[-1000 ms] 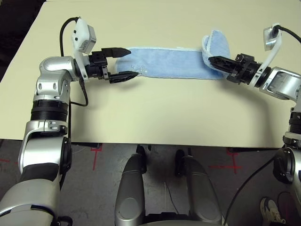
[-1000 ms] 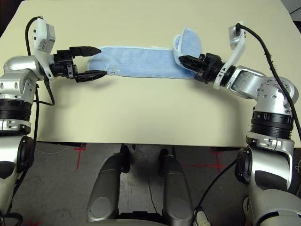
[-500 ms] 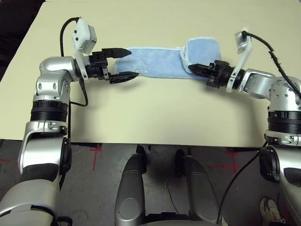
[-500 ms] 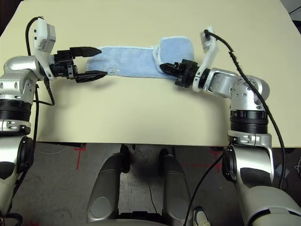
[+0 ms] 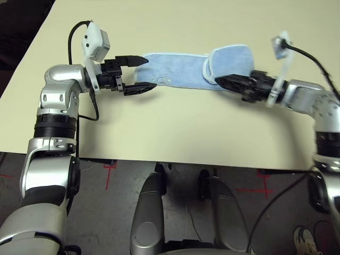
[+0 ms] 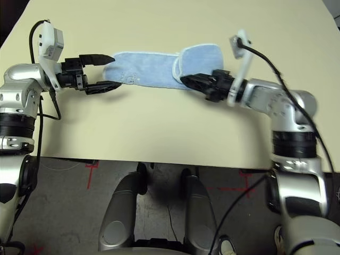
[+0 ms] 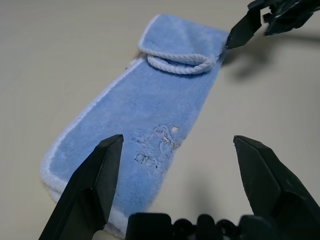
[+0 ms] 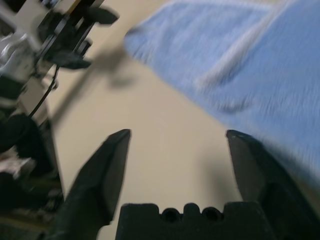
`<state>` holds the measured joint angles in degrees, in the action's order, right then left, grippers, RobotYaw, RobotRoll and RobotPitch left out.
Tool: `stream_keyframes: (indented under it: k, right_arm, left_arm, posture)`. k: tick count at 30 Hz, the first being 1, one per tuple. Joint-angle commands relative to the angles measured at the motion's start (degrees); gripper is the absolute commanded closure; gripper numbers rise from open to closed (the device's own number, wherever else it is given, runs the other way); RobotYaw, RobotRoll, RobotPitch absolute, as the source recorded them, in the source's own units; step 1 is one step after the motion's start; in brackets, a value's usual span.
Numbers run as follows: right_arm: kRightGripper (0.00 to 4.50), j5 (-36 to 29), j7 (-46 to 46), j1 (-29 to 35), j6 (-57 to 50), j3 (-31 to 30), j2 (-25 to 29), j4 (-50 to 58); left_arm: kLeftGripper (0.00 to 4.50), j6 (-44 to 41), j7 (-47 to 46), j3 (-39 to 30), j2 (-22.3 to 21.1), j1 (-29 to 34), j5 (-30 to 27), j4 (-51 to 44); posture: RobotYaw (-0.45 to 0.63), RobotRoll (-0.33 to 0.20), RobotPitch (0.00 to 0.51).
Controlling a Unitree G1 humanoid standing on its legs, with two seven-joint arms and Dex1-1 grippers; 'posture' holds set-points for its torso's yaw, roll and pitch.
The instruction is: Fold the towel and set it aside.
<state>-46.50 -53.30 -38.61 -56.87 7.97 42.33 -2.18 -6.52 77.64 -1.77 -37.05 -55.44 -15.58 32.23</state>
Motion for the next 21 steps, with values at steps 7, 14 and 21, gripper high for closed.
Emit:
stream_keyframes:
  k: [7,14,21]
  right_arm:
    - [0.04,14.6,-12.9,-5.7,32.0,-0.8,2.2,-17.4]
    - [0.41,27.2,-19.1,-13.1,62.2,-5.0,-3.8,-39.1]
    - [2.88,29.8,-20.8,-20.1,67.9,-4.3,-7.0,-51.7]
  left_arm:
    - [0.00,0.7,0.2,1.0,0.9,0.4,0.1,-0.1]
    - [0.00,0.3,0.1,1.0,0.7,1.0,-0.1,-1.1]
    - [0.00,-0.7,-0.3,0.5,-0.3,2.8,-0.5,-3.4]
  posture:
    - [0.04,0.000,0.326]
    - [0.08,0.000,0.328]
    - [0.10,0.000,0.326]
